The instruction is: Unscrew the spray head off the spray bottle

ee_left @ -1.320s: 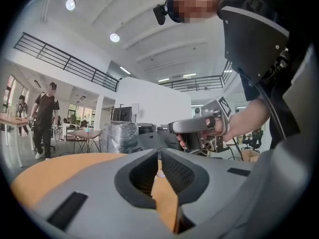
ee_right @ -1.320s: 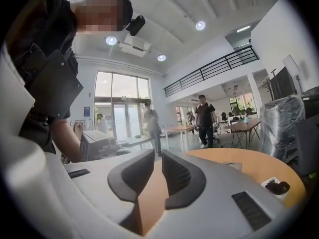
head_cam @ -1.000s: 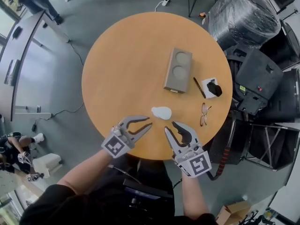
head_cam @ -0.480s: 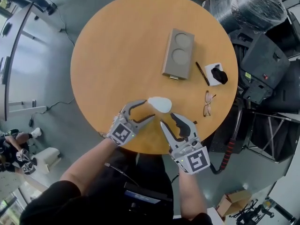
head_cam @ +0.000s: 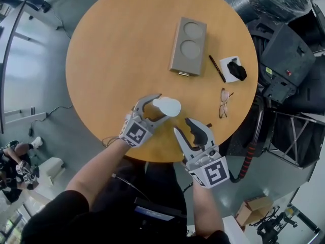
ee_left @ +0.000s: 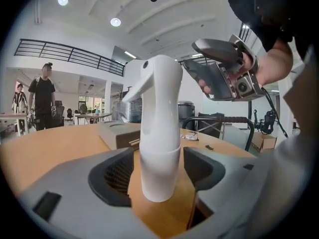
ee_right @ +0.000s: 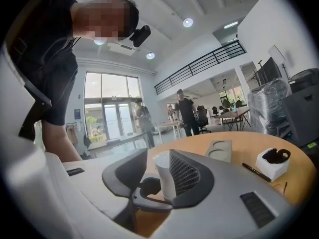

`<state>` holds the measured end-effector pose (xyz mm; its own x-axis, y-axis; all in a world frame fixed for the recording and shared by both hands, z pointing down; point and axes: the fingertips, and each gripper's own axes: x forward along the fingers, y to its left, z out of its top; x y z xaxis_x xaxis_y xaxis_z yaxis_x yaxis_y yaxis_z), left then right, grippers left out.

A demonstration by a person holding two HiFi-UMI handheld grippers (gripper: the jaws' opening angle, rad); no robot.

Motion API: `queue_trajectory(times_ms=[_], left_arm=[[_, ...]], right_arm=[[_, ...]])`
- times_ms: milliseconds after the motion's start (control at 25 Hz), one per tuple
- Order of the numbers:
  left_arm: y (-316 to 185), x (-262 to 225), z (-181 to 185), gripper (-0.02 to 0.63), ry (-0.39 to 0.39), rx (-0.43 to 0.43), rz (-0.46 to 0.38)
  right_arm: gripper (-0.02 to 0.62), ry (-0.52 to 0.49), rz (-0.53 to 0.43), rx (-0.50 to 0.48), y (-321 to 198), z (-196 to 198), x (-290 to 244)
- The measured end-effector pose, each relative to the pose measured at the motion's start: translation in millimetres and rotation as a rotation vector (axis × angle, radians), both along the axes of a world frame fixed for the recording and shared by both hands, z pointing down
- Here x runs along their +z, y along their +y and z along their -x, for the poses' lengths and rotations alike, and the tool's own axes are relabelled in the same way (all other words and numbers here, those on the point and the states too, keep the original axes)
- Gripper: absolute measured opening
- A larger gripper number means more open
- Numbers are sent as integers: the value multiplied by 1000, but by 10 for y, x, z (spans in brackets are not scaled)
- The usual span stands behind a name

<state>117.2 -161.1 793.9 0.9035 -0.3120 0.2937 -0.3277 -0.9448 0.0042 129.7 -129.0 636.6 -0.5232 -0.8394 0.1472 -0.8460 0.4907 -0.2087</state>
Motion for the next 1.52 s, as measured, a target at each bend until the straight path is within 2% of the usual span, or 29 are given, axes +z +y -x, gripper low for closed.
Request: queue_trajectory(times_ms=[120,320,480,520,560,760,960,1040,1120,1320,1520], left_arm=[[-10,88,-64,330,-5,3,10],[-22,288,-86,330,-70,-23,6],[-64,277,-192,329,-32,-31,9],[-74,248,-227,302,-14,-24,10],[-79,231,-249,307,-5,-15,11],[-29,108,-277,305,-8,38,35],[-63,-430,-208,305,19,42,34],[-71,-728,-154,305,34,36,35],[-41,-1030,-82,305,33,32,36],[128,-1746,74,306,47,27,86],[391,-2301,147,306,42,36,89]], right_arm=[[166,-6,8,2,9,-35,55],[166,-7,14,-7,-9,-98,93],[166,-4,15,-11,-5,-146,108],[166,-11,19,-11,-6,-159,111],[166,-21,26,-12,-8,-172,119],[166,-40,41,-33,1,-199,100],[167,-27,15,-75,-48,-153,-152],[209,-31,5,-106,-51,-81,-319],[237,-36,-10,-131,-34,12,-549],[258,-39,-65,-188,19,262,-1202],[284,-48,-97,-234,146,481,-1706]])
